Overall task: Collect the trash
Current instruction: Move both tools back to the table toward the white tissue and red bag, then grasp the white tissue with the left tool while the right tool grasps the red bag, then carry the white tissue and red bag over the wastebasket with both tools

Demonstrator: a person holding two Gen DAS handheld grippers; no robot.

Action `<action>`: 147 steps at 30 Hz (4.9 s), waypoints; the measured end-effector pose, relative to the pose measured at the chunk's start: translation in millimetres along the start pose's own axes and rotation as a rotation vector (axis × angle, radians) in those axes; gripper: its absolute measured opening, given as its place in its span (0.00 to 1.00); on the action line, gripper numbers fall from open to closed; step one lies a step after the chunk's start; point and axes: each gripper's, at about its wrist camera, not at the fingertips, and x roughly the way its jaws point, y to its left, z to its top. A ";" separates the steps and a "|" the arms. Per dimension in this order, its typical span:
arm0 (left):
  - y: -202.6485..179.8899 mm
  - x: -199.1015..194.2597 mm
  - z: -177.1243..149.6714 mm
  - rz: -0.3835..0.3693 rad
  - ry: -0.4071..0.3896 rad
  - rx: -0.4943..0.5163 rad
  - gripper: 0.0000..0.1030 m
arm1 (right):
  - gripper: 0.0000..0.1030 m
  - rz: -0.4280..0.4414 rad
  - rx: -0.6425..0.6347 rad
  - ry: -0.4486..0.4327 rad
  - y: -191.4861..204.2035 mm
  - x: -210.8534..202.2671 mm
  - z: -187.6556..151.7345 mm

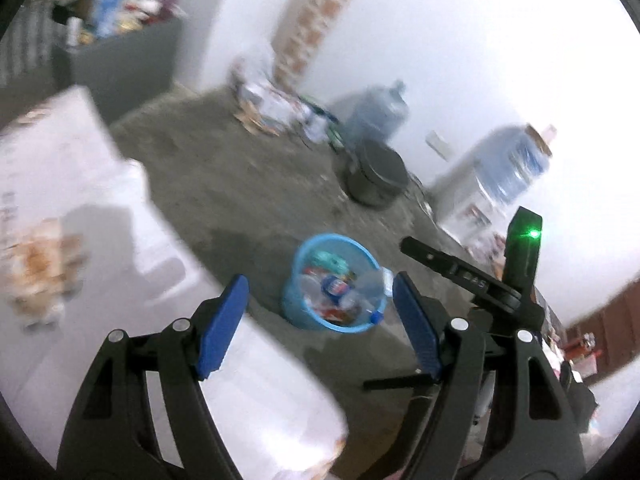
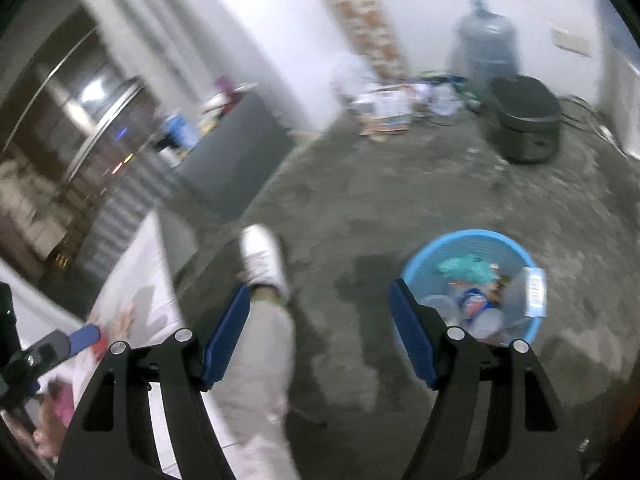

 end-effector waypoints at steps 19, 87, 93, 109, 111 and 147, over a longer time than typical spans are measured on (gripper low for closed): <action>185.9 -221.3 -130.0 0.489 -0.410 -0.369 0.68 | 0.64 0.406 -0.459 0.294 298.2 71.4 -74.8; 210.9 -200.6 -193.3 0.389 -0.359 -0.467 0.09 | 0.08 0.371 -0.378 0.387 311.6 97.5 -148.2; 199.2 -205.6 -186.9 0.389 -0.375 -0.423 0.04 | 0.08 0.393 -0.376 0.361 311.2 85.5 -143.2; 153.0 -234.1 -152.4 0.372 -0.488 -0.273 0.03 | 0.08 0.443 -0.357 0.266 306.9 46.4 -116.1; 146.7 -237.2 -149.4 0.369 -0.500 -0.258 0.03 | 0.08 0.446 -0.356 0.242 305.7 37.7 -111.5; 15.7 -159.6 -36.9 0.082 -0.408 0.063 0.03 | 0.08 0.262 -0.108 -0.150 143.0 -79.4 -24.1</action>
